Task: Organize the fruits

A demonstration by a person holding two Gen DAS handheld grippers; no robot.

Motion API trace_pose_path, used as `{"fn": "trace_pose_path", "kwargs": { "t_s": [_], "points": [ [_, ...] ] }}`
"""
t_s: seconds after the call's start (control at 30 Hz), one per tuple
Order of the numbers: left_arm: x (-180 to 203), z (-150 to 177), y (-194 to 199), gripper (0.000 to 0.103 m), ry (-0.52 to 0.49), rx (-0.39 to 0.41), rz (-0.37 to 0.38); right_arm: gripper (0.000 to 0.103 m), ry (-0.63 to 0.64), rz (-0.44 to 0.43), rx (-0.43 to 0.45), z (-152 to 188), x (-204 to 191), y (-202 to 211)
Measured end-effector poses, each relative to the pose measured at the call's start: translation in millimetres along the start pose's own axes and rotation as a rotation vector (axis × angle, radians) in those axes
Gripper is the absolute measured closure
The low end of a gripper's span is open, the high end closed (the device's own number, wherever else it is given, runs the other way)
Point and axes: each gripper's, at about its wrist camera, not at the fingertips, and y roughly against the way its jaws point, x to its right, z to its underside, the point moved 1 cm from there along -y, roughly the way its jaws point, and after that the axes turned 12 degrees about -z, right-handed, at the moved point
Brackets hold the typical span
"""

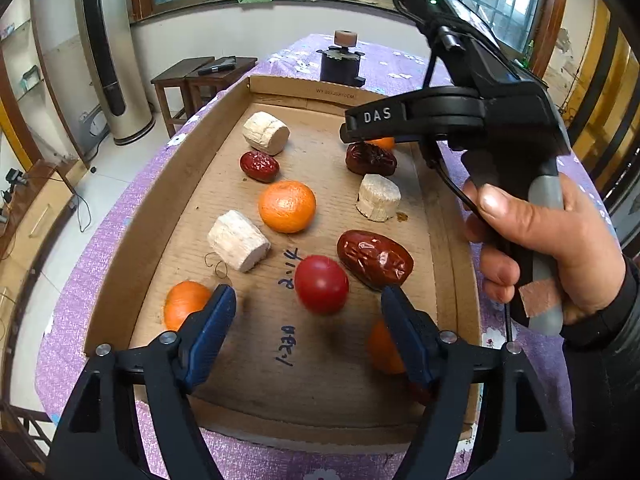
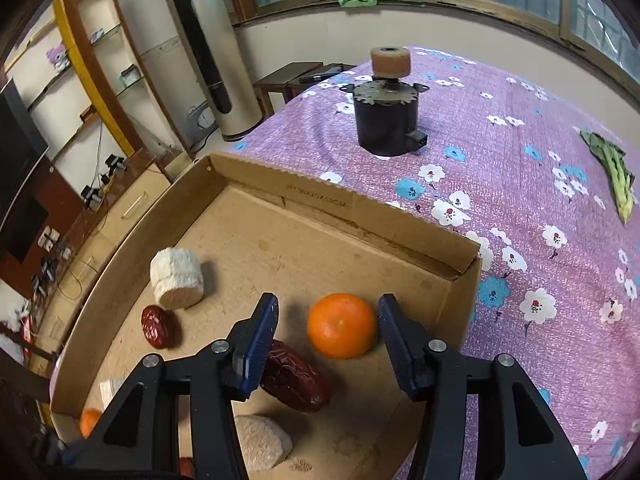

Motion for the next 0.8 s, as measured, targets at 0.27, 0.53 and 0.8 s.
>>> {"fn": "trace_pose_path", "kwargs": {
  "t_s": [0.27, 0.53, 0.8],
  "points": [
    [-1, 8, 11, 0.028, -0.010, 0.017, -0.013, 0.041, 0.038, -0.032, 0.012, 13, -10, 25],
    [4, 18, 30, 0.028, -0.044, 0.056, -0.016, 0.033, 0.126, -0.091, 0.034, 39, -26, 60],
    [1, 32, 49, 0.028, -0.055, 0.096, -0.007, 0.016, 0.266, -0.123, 0.083, 74, -40, 104]
  ]
}}
